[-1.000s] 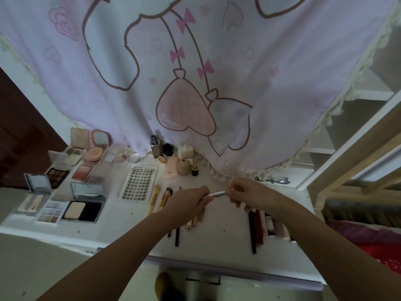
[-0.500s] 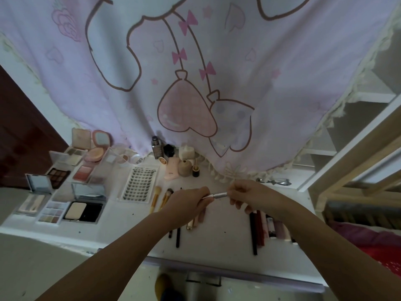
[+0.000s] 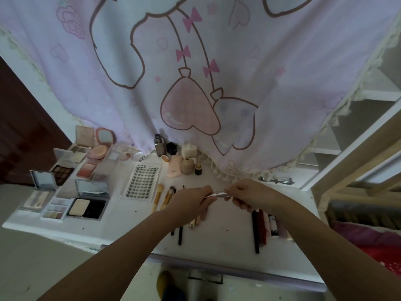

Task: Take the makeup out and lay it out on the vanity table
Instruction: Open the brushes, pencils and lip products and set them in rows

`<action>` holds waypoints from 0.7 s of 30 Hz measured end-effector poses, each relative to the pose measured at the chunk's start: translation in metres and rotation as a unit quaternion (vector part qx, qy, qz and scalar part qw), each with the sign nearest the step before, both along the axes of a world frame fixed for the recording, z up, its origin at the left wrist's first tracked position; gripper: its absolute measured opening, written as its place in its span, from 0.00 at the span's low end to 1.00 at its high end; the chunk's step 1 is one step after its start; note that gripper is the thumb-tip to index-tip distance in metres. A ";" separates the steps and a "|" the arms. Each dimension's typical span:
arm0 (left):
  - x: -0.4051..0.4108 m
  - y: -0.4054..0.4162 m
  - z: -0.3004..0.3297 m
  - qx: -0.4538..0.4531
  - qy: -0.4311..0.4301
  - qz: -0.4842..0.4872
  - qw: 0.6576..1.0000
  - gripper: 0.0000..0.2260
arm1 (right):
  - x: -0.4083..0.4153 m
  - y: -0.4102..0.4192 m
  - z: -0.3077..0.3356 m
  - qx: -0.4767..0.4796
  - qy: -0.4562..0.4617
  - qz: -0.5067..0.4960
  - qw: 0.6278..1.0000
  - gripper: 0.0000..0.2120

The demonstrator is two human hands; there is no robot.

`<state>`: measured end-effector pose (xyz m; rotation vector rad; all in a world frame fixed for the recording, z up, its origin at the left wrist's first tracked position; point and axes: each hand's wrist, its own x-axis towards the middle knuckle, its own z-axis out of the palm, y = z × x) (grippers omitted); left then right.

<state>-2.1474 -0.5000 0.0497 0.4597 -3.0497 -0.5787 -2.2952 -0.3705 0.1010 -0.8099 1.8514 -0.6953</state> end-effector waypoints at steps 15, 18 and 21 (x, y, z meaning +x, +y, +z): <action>0.032 -0.016 -0.032 0.257 0.000 0.149 0.955 0.07 | -0.039 0.052 -0.022 -0.009 -0.106 -0.163 0.981 0.08; 0.016 0.010 -0.040 0.329 -0.029 0.192 0.924 0.07 | -0.019 0.058 -0.050 0.009 -0.205 -0.220 0.954 0.08; -0.003 0.030 -0.051 0.340 -0.045 0.251 0.905 0.07 | 0.012 0.056 -0.079 0.002 -0.257 -0.325 0.910 0.08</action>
